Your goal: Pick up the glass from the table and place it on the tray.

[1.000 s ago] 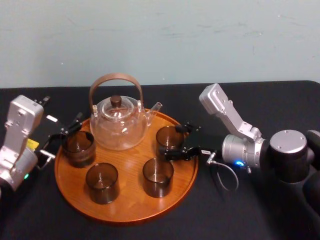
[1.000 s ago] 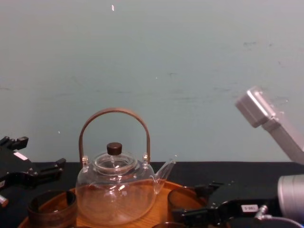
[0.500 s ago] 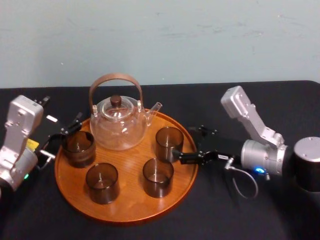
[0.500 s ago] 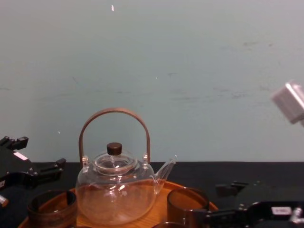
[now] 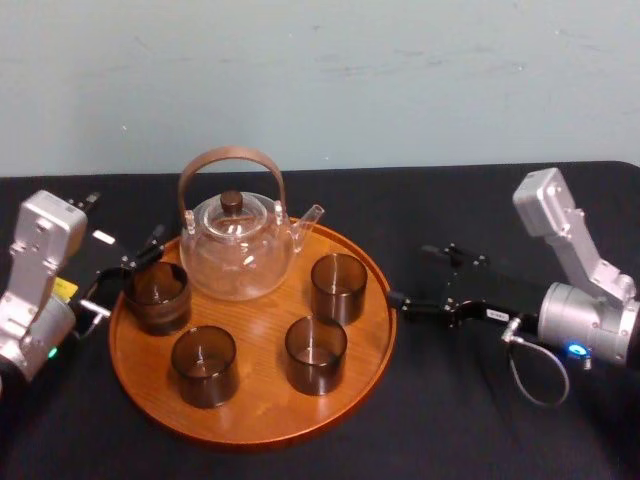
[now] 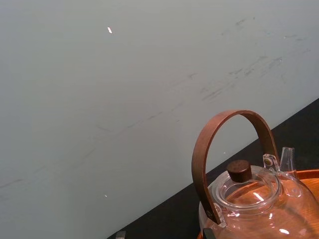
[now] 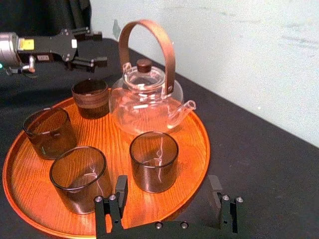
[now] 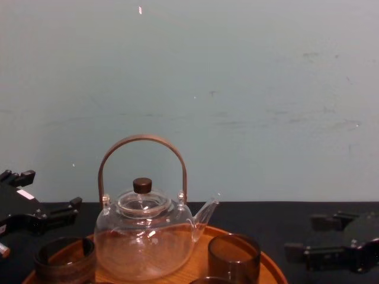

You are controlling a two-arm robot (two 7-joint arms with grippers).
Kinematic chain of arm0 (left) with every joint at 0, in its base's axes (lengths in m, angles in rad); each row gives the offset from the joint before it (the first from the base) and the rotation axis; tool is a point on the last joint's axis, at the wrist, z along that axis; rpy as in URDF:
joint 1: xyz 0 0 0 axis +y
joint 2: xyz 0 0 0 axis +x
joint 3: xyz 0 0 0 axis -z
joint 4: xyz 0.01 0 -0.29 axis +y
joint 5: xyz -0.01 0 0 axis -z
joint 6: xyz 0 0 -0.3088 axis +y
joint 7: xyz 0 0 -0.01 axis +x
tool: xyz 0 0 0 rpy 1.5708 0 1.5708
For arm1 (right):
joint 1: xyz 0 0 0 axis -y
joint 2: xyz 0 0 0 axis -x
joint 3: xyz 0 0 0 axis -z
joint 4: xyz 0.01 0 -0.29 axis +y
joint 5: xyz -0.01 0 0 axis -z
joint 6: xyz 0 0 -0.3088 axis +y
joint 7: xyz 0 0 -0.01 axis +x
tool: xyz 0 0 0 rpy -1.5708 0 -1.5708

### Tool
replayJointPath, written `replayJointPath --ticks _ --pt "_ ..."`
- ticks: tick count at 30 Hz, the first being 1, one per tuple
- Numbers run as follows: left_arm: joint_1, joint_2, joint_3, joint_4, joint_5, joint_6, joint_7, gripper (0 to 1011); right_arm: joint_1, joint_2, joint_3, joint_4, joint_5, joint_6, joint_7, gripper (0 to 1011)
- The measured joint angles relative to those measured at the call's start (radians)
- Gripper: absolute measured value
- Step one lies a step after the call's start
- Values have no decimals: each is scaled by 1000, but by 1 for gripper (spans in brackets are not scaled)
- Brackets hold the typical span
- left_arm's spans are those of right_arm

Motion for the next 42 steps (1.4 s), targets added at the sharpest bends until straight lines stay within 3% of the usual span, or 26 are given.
replayJointPath --ticks 9,19,32,42 --pt "0 0 0 0 0 0 0 1001 -57 25 59 -61 37 -37 -53 1002" --pt "0 0 0 0 0 0 0 1001 -109 -23 152 -81 22 -75 -217 1002" --pt "0 0 0 0 0 0 0 1001 -100 -95 195 -5 -60 -82 -342 1002" --pt "0 0 0 0 0 0 0 1001 -92 -135 202 50 -96 -93 -353 1002"
